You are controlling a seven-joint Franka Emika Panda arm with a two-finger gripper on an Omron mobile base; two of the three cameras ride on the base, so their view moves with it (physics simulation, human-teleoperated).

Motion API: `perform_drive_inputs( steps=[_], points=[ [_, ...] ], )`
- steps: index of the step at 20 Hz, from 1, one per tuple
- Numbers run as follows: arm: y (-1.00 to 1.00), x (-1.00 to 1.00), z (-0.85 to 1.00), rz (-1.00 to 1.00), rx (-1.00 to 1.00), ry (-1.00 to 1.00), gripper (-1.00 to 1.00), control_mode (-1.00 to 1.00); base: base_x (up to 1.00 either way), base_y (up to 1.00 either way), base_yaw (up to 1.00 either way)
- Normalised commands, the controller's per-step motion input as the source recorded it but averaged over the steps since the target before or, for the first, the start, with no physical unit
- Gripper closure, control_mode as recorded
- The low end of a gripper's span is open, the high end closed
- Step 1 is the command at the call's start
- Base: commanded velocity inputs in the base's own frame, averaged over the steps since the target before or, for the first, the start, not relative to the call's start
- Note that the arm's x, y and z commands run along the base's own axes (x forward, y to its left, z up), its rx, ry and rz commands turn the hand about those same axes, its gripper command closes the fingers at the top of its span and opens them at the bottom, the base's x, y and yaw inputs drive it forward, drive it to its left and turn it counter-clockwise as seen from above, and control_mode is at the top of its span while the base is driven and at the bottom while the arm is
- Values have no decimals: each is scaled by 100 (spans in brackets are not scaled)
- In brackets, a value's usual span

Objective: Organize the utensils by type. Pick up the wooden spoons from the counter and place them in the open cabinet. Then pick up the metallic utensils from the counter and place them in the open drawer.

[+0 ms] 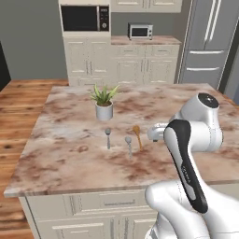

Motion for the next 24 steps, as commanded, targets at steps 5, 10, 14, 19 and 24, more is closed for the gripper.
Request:
perform_drive_inputs(
  steps=[5,10,14,19,24],
  points=[
    [0,0,0,0,0,0,-100,100,28,-3,0],
    [0,0,0,0,0,0,-100,100,0,0,0],
    [0,0,0,0,0,0,-100,100,0,0,0],
    [0,0,0,0,0,0,-100,100,0,0,0],
    [-8,18,0,1,0,1,-100,-100,12,-4,0]
  ],
)
